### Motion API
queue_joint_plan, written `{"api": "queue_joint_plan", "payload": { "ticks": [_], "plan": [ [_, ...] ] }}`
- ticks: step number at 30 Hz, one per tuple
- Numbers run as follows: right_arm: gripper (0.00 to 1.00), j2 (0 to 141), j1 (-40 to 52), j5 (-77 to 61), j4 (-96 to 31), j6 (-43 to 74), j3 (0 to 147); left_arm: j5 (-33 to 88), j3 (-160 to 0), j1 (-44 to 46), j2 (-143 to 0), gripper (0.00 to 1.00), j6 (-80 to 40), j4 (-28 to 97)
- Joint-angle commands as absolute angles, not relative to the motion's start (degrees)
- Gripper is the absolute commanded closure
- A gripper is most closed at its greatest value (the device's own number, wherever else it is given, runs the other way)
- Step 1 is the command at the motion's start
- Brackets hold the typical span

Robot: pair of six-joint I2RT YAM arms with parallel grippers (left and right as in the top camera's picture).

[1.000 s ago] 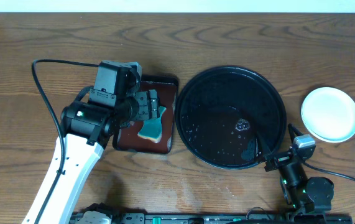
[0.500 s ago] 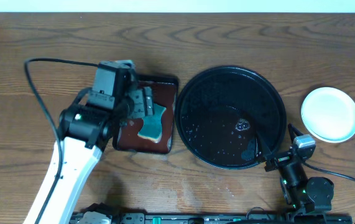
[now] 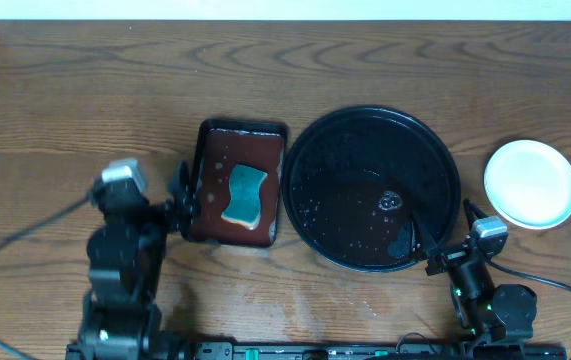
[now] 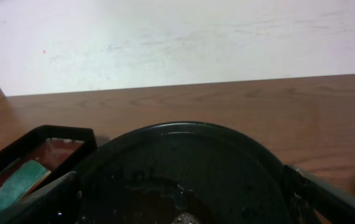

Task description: Clean dirty plates on tray and stack at the side

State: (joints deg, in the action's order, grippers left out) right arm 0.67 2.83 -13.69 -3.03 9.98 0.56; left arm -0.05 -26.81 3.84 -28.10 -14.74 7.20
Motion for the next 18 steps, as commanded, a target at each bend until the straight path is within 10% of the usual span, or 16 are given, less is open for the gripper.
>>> {"api": "queue_joint_plan", "payload": {
  "ticks": [1, 18],
  "plan": [
    [0.01, 0.3, 3.1, -13.5, -3.0, 9.3, 0.3, 0.8, -19.3, 2.0, -16.9, 0.15, -14.0, 6.5],
    [0.01, 0.3, 3.1, -13.5, -3.0, 9.3, 0.3, 0.4, -0.2, -1.4, -0.1, 0.15, -14.1, 0.9]
  ]
}}
